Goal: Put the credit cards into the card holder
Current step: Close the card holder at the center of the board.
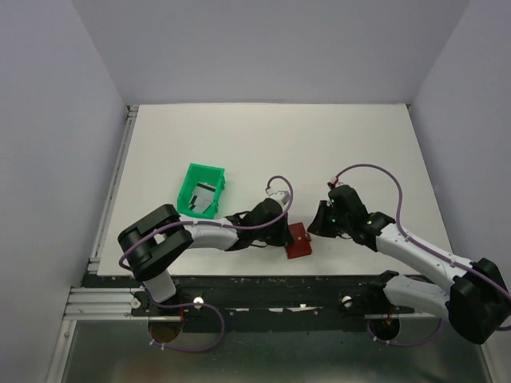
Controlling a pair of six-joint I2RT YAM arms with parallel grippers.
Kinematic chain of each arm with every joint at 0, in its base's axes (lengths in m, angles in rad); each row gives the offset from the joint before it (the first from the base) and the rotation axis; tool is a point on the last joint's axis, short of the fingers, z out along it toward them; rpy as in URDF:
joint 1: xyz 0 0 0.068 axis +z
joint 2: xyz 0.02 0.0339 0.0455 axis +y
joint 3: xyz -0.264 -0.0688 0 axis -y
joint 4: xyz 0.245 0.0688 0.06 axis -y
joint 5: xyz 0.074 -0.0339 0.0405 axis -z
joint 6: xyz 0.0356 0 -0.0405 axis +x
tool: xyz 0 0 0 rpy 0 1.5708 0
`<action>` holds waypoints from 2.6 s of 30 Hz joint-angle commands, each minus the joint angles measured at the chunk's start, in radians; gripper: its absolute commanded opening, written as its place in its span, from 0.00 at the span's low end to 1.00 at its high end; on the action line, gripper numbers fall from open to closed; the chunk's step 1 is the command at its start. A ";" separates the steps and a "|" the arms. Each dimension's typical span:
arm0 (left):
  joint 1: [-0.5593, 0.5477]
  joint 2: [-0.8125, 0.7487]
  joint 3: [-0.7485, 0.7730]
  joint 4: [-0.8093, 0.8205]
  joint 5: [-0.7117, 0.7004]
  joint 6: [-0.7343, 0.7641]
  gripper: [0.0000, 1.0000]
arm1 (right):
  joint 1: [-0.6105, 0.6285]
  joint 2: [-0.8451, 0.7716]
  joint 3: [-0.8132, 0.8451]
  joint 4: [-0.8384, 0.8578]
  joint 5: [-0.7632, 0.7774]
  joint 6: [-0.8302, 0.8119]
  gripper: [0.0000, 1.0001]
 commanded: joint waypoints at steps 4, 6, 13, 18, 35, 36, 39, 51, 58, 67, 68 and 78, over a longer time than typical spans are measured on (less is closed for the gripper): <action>-0.007 0.009 -0.029 -0.042 -0.001 0.002 0.00 | -0.005 -0.004 0.010 -0.059 0.029 -0.007 0.23; -0.007 0.006 -0.031 -0.043 -0.004 0.002 0.00 | -0.005 0.019 0.022 -0.059 0.003 -0.019 0.23; -0.007 0.011 -0.031 -0.042 -0.002 -0.001 0.00 | -0.007 0.085 0.022 -0.001 -0.094 -0.024 0.23; -0.007 0.011 -0.034 -0.043 -0.001 0.000 0.00 | -0.005 0.105 0.010 0.048 -0.126 -0.015 0.23; -0.007 0.011 -0.035 -0.040 -0.001 -0.001 0.00 | -0.005 0.174 0.005 0.099 -0.182 -0.009 0.23; -0.005 0.012 -0.035 -0.040 -0.001 -0.003 0.00 | -0.004 0.178 0.005 0.100 -0.185 -0.007 0.23; -0.007 0.012 -0.037 -0.039 0.001 -0.003 0.00 | -0.007 0.189 0.005 0.111 -0.194 -0.009 0.23; -0.007 0.011 -0.037 -0.039 -0.001 -0.001 0.00 | -0.005 0.215 0.010 0.105 -0.185 -0.019 0.23; -0.007 0.015 -0.031 -0.042 0.004 0.000 0.00 | -0.005 0.232 0.025 0.073 -0.159 -0.036 0.23; -0.007 0.021 -0.028 -0.039 0.005 0.000 0.00 | -0.004 0.281 0.037 0.055 -0.143 -0.047 0.22; -0.007 0.021 -0.028 -0.040 0.007 -0.001 0.00 | -0.002 0.289 0.039 0.053 -0.140 -0.044 0.22; -0.007 0.026 -0.028 -0.034 0.008 0.000 0.00 | 0.065 0.330 0.080 -0.039 0.010 -0.029 0.22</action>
